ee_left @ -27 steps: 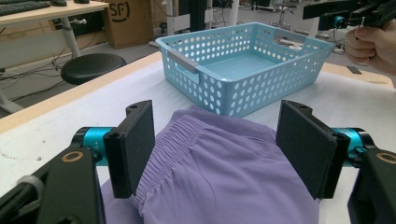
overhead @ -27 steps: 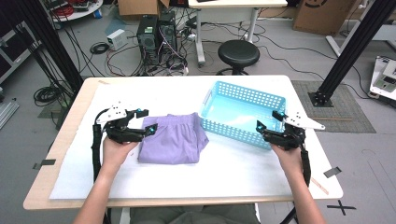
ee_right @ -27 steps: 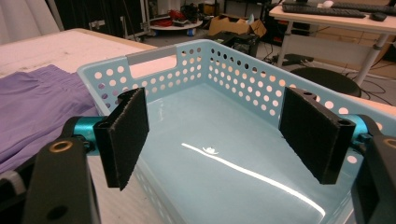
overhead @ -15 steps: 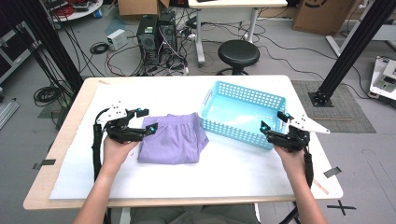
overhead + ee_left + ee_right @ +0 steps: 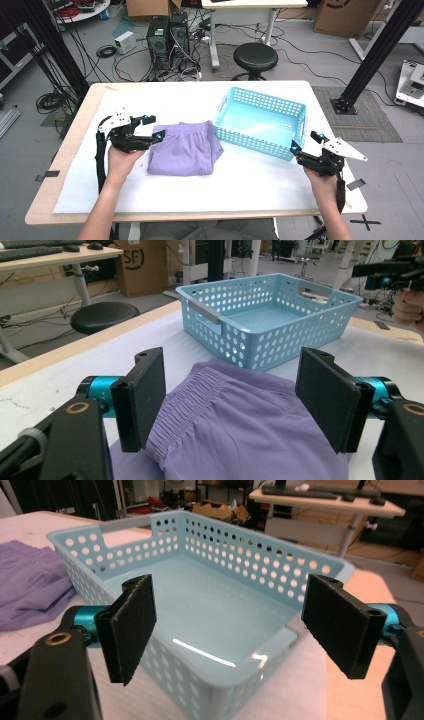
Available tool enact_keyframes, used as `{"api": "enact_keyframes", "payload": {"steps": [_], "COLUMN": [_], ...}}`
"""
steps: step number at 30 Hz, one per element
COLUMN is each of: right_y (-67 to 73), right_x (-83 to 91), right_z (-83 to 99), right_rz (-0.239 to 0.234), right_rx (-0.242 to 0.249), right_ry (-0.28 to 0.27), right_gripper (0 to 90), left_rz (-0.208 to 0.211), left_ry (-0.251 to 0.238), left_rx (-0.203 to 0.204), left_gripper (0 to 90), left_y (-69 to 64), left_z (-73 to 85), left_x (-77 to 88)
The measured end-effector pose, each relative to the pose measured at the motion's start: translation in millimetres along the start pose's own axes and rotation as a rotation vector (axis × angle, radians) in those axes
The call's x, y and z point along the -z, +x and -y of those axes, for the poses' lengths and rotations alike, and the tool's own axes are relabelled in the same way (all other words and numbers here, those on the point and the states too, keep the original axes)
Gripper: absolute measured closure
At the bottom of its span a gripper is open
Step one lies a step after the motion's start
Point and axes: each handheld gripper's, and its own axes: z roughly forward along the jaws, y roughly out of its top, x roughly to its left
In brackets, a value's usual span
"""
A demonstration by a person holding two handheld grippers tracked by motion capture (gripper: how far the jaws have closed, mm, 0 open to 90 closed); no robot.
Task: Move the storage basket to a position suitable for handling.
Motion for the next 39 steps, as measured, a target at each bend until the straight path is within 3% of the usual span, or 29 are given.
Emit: {"api": "enact_keyframes", "payload": {"steps": [8,12,13,22,23,25,31,37,39], "right_y": [-4.2,-7.2,-8.5,-6.4,-5.8,-7.0,-4.3,-1.0,-0.4], "right_x": [-7.1,-9.0,-10.7,-13.9,-16.2,-19.4,-23.9,-28.5,-29.2], "right_z": [12.6,16.2,17.9,19.8,20.5,22.3,21.4,18.8,18.3], "right_rz": [-0.026,-0.028,-0.048,-0.05,-0.032,-0.05,-0.049,-0.009,0.002], "right_rx": [0.013,0.005,-0.011,-0.015,-0.016,-0.025,-0.023,-0.035,-0.036], "right_ry": [0.075,0.104,0.127,0.156,0.185,0.211,0.209,0.188,0.187], "right_gripper": [22.4,22.2,22.2,21.5,23.7,24.2,34.7,46.0,46.2], "left_rz": [-0.005,-0.004,-0.002,0.005,0.005,0.01,0.009,0.016,0.016], "left_ry": [0.006,0.018,0.017,0.036,0.036,0.037,0.044,0.052,0.06], "left_rx": [0.019,0.011,0.016,0.015,0.018,0.019,0.02,0.022,0.024], "left_gripper": [28.3,28.2,28.2,28.3,28.3,28.3,28.2,28.3,28.3], "left_y": [6.0,4.8,4.3,4.7,4.6,4.6,4.7,3.9,3.7], "left_z": [2.9,3.2,3.6,5.3,5.6,5.9,7.0,8.5,9.3], "left_x": [-1.6,-3.0,-3.8,-6.2,-6.6,-7.0,-7.8,-10.2,-11.5]}}
